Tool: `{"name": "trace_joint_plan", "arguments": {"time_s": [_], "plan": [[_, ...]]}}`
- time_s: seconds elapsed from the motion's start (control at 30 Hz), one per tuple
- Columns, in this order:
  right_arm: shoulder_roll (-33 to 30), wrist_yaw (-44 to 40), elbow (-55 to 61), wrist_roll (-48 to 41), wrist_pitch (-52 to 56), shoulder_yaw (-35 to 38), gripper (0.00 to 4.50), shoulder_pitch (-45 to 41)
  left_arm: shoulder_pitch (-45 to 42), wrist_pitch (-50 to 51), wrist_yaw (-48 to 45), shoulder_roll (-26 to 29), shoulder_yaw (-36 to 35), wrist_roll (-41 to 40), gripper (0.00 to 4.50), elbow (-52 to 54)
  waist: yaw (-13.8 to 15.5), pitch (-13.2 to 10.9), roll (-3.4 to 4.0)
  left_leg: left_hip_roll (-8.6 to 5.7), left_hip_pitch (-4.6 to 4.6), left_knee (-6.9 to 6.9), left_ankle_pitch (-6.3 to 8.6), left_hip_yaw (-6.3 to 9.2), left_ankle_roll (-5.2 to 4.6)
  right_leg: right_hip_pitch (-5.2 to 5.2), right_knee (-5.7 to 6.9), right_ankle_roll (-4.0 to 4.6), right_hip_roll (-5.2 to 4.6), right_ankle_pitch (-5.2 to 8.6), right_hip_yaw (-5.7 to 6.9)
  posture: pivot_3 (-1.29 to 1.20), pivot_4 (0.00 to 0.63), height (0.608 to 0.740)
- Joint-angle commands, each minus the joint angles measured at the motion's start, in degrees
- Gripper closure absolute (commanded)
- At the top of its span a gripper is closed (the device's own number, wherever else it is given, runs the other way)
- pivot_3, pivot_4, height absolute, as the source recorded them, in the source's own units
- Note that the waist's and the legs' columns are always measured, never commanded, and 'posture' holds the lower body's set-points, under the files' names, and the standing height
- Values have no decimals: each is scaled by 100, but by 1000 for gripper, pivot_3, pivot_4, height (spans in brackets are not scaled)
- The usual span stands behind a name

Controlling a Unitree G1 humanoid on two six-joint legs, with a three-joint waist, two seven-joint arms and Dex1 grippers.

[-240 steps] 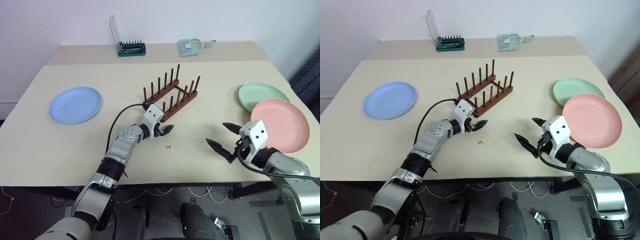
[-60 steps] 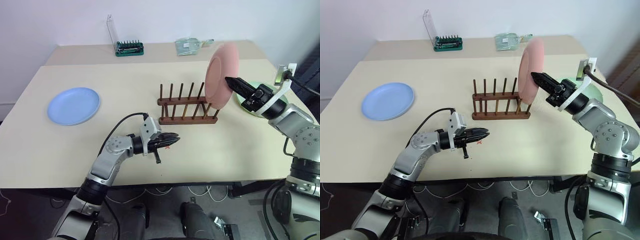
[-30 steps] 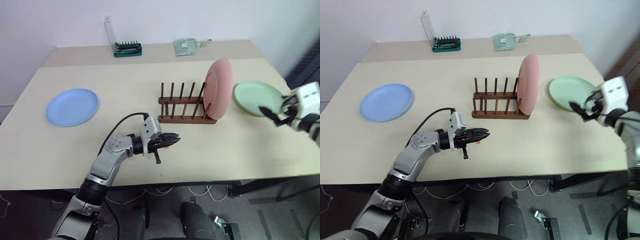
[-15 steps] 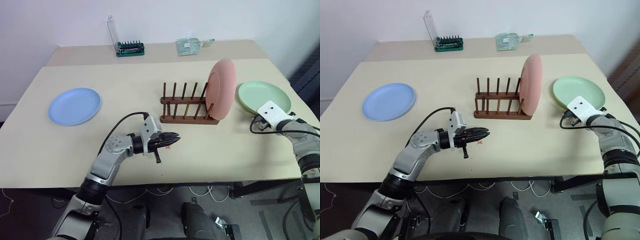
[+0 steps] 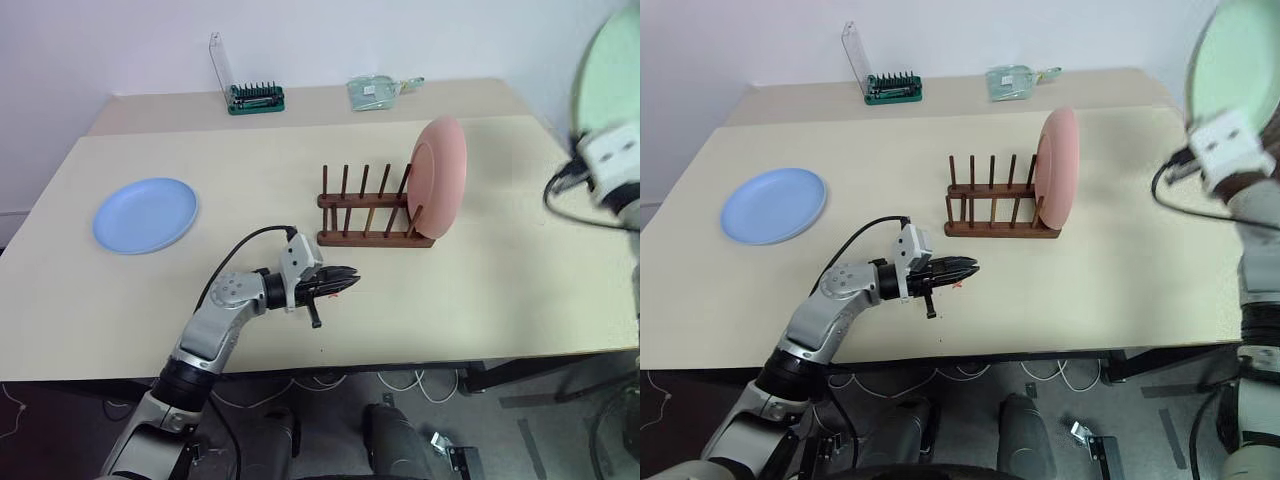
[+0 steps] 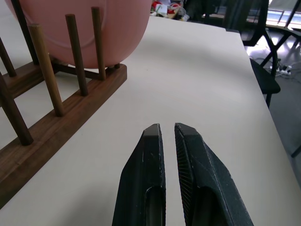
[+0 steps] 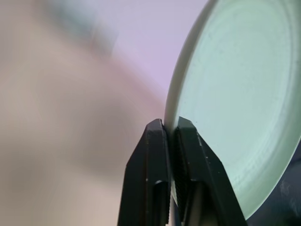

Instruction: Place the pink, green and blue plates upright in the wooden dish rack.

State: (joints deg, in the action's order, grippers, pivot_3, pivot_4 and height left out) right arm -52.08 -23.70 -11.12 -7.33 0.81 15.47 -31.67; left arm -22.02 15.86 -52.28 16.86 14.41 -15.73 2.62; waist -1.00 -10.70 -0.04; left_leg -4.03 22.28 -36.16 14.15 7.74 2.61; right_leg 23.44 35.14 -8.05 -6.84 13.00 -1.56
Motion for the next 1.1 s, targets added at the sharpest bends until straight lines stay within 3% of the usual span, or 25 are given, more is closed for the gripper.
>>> {"name": "trace_joint_plan", "arguments": {"time_s": [0.03,0.1,0.23,0.43,0.73,1.1], "plan": [[92,-436,1483,-1261,921,387,4437,-194,-27,-46,-24,-28,-29,-92,4045,120,16,1,-6,0,0,-1,0,1,0,-2,-1,0,0,0,1,0,150,740],[165,-686,2290,-2492,1794,468,4437,-518,-56,-66,-46,-49,-19,-89,4045,84,16,1,-6,-1,0,-3,0,4,0,-5,-4,0,0,0,3,0,150,740],[302,-954,3198,-4062,2860,495,4437,-615,-70,-86,-61,-64,-24,-80,4045,57,32,1,-7,0,3,-1,1,9,-1,-3,-5,1,0,0,6,0,150,740],[994,-710,3711,-5573,3717,231,4437,-493,-53,-77,-7,-82,-56,-61,4045,65,36,1,-12,-1,5,-5,2,10,-4,-2,-6,2,-1,0,8,0,150,740],[1734,-520,2951,-5684,4054,-98,4437,-313,-40,-69,18,-58,-76,-63,4045,87,33,1,-11,-1,5,-3,2,9,-4,2,-3,1,0,0,8,0,150,740],[1769,-806,2298,-4985,4222,-444,4437,-117,2,-28,49,-27,-92,-80,4045,151,28,1,-11,-1,5,-2,2,8,-4,4,-1,1,0,0,8,0,150,740]]}}
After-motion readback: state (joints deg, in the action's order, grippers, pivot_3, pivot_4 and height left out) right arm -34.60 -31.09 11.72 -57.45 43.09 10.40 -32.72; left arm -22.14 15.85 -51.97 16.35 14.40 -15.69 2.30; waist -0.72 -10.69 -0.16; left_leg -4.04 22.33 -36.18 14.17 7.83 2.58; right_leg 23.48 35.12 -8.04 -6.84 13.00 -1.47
